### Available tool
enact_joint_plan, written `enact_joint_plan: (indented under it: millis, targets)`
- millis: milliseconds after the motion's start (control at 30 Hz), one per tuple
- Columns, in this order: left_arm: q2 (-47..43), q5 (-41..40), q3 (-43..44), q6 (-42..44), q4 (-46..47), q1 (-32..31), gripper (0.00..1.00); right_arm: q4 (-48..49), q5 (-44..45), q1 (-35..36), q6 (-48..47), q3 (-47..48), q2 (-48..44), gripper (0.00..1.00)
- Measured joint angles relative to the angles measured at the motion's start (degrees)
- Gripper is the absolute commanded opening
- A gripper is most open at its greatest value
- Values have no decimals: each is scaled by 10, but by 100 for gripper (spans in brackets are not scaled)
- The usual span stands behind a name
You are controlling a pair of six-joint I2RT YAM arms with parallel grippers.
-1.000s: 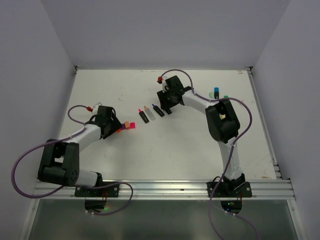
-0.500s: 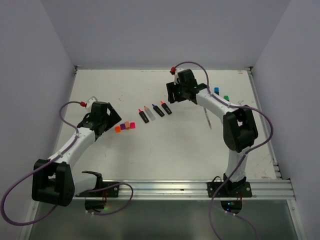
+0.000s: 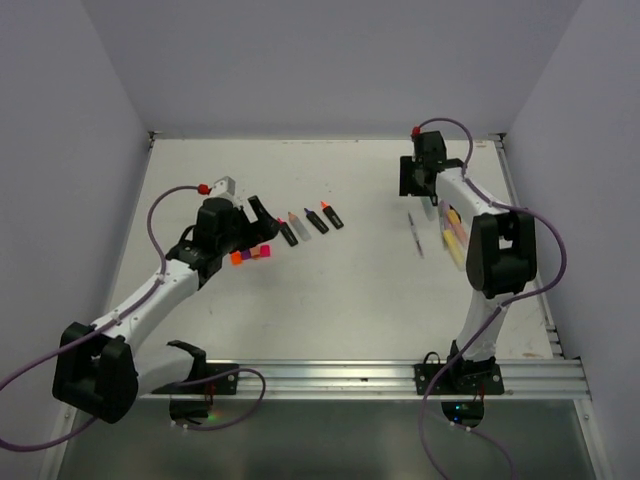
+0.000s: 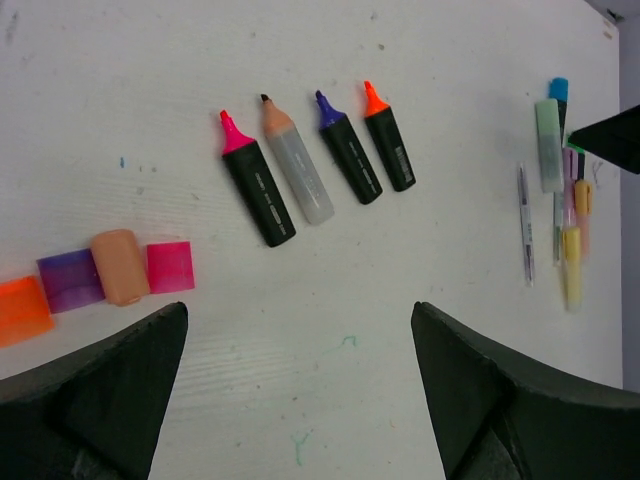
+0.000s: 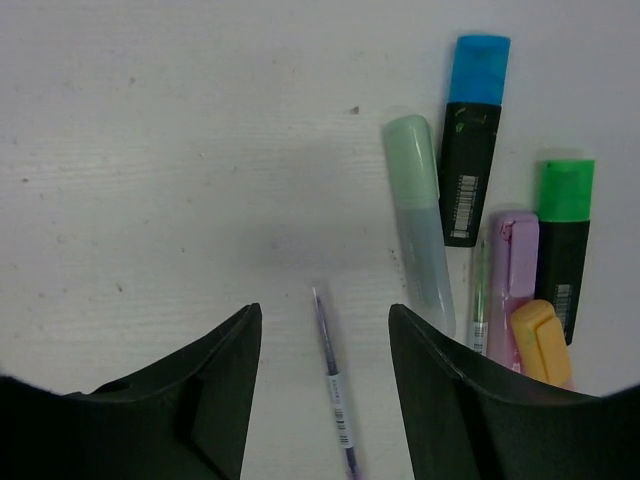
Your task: Open the pen caps
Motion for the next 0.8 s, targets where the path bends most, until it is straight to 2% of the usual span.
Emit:
enact_joint_plan:
  millis: [233,567,800]
  targets:
    - [55,26,15,3,31,-5,94,-16,22,-2,-4,0,52,56]
    - [84,43,38,13,48,-5,94,-21,75,-24,-9,0,61,57]
    - [99,46,38,14,50,-5,94,-19,80,-28,-10,0,81,56]
